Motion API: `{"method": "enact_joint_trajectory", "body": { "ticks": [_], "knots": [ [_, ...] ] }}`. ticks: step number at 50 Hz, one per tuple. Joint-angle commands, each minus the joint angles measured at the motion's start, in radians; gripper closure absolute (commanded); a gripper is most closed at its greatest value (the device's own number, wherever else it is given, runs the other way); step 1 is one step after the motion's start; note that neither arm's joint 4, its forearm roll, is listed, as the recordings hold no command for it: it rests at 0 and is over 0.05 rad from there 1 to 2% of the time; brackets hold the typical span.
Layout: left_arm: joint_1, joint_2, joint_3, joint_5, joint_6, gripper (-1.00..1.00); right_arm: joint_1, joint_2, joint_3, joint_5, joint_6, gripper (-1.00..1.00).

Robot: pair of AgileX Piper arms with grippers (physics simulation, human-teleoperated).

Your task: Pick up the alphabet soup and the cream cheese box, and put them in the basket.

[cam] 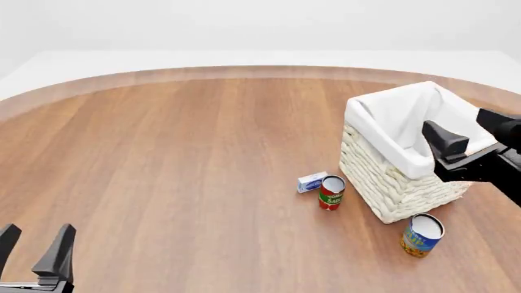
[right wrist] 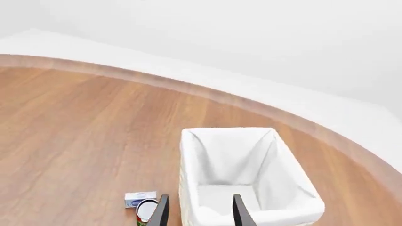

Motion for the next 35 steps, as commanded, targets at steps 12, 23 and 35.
{"method": "enact_joint_trajectory", "body": {
  "ticks": [12,23,35],
  "knots": [
    [0.0,0.0,0.0,0.0,0.0,-1.0,0.142,0.181,-0.22,0.075,-0.121,-1.0],
    [0.0,0.0,0.0,0.0,0.0,-1.0,0.245,0.302,-0.305,0.093,-0.291,-1.0],
    [0.0,0.0,0.0,0.0,0.0,-1.0,0.313,0.411,-0.422,0.172,-0.358,-1.0]
  ]
}}
